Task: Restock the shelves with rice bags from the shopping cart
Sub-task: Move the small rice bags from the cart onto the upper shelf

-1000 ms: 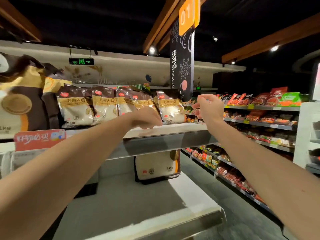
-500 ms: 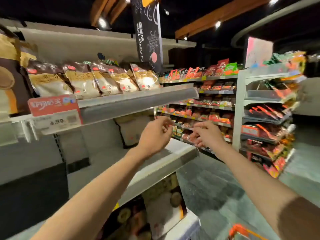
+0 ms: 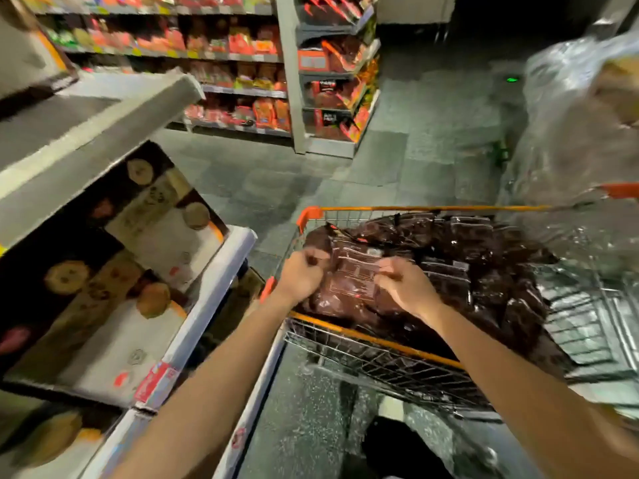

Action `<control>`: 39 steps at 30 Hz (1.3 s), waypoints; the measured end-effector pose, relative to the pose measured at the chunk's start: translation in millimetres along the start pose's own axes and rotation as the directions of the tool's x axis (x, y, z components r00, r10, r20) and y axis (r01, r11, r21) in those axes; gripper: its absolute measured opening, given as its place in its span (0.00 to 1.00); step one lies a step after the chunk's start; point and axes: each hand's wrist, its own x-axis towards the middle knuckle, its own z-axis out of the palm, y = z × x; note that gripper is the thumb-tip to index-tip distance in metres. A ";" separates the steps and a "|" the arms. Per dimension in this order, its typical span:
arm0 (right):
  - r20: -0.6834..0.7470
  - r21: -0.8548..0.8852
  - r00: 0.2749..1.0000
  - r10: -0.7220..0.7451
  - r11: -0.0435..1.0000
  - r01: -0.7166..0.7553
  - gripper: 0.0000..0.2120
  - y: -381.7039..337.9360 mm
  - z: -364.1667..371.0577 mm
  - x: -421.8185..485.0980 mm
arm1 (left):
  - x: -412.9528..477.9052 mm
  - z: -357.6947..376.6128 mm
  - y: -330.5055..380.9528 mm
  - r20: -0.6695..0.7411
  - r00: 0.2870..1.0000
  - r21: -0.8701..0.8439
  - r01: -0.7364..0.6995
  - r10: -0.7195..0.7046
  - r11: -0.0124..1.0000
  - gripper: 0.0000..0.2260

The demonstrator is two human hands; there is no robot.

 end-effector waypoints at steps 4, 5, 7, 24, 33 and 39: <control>-0.355 -0.152 0.916 0.187 0.955 -0.254 0.24 86.4 -44.4 -23.1 | -13.7 81.4 -10.0 0.118 0.992 0.069 0.037 -0.044 0.997 0.09; -0.346 -0.175 0.906 0.245 0.932 -0.318 0.26 104.9 -56.1 -23.7 | -12.7 98.2 -11.1 0.130 0.991 0.087 0.023 -0.034 0.996 0.11; -0.252 -0.168 0.905 0.343 0.905 -0.390 0.27 124.8 -78.9 -20.4 | -5.1 125.7 -6.0 0.128 0.991 0.096 0.021 -0.033 0.995 0.12; -0.021 0.178 0.902 0.431 0.889 -0.421 0.40 116.6 -110.2 94.6 | 71.9 138.0 7.0 0.263 0.928 -0.181 0.317 -0.265 0.931 0.03; -0.317 0.175 0.939 0.130 0.982 -0.076 0.24 24.8 -118.6 96.5 | 104.2 86.8 -12.4 0.032 0.995 0.260 0.081 -0.092 0.962 0.28; -0.432 0.153 0.890 -0.150 0.960 0.236 0.11 -18.4 -115.9 81.6 | 120.9 76.4 -12.8 0.099 0.987 0.139 0.111 -0.125 0.984 0.28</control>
